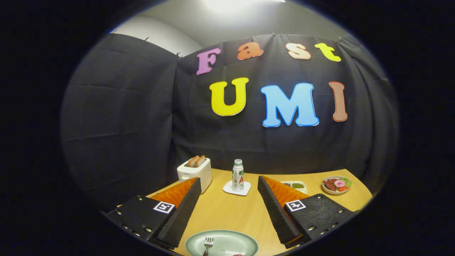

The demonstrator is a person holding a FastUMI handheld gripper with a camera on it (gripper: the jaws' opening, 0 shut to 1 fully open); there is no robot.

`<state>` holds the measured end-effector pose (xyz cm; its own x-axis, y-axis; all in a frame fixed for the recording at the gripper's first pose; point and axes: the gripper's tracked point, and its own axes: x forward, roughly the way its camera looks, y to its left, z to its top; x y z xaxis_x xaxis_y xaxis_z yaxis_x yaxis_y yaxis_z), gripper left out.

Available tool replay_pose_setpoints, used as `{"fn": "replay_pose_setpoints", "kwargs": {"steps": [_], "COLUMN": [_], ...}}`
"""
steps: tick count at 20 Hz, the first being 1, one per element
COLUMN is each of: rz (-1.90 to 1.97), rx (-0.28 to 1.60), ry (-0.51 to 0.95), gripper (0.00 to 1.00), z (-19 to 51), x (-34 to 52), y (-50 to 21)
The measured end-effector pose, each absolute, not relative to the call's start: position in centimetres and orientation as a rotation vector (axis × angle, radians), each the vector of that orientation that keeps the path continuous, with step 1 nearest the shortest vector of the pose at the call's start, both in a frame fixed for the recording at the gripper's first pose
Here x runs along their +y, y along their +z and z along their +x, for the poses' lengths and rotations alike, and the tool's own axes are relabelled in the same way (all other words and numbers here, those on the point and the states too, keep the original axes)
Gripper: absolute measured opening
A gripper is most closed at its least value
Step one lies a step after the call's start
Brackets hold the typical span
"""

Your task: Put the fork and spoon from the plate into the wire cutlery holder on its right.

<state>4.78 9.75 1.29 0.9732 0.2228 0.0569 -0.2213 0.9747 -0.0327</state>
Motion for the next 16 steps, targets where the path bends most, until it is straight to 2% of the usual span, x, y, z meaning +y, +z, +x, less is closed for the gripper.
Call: {"fn": "replay_pose_setpoints", "kwargs": {"steps": [5, 11, 15, 16], "rz": [0.009, -0.106, -0.106, -0.102], "rx": [0.384, 0.62, 0.758, 0.787], "ry": [0.286, 0.314, 0.317, 0.316], "gripper": [0.97, 0.97, 0.83, 0.75], "z": [4.1, 4.4, 2.9, 2.8], "x": [11.5, 11.9, 12.6, 12.6], "y": [-10.2, -18.9, -22.9, -23.5]}}
